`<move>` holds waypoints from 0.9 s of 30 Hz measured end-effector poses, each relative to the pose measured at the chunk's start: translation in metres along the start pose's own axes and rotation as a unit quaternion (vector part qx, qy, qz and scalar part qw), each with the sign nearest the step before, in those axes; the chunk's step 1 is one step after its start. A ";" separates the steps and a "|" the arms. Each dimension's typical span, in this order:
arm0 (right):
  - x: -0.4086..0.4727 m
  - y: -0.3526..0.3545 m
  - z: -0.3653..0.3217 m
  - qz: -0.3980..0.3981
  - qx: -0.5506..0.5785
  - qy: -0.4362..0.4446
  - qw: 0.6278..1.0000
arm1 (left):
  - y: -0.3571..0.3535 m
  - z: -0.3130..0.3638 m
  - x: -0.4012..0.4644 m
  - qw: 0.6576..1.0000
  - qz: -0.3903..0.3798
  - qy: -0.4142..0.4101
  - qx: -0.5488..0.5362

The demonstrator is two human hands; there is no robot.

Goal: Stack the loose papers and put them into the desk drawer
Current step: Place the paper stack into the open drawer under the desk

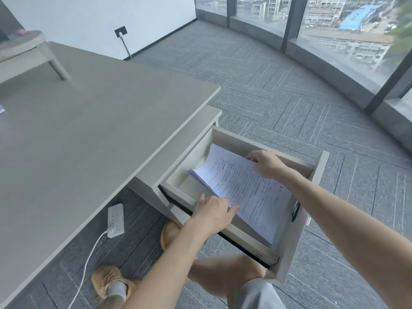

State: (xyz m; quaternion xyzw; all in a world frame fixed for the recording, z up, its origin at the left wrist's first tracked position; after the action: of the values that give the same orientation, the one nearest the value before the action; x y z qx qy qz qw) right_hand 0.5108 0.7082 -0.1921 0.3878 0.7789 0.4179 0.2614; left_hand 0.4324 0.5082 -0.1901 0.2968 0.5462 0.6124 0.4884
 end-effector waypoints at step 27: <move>-0.026 0.007 -0.012 0.041 -0.157 0.054 0.985 | 0.026 -0.002 0.013 0.989 -0.089 0.014 0.120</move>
State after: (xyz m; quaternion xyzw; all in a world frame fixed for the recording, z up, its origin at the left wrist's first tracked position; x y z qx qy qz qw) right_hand 0.5195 0.6839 -0.1774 0.3506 0.7001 0.5657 0.2589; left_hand 0.4186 0.5212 -0.1676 0.2945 0.6467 0.5010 0.4940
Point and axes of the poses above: each hand's wrist, its own x-axis towards the middle knuckle, its own y-axis out of the back of the hand, z = x × y, the point moved 5 cm from there along x, towards the middle knuckle, and after that the axes turned 13 degrees about z, right-handed, at the moved point
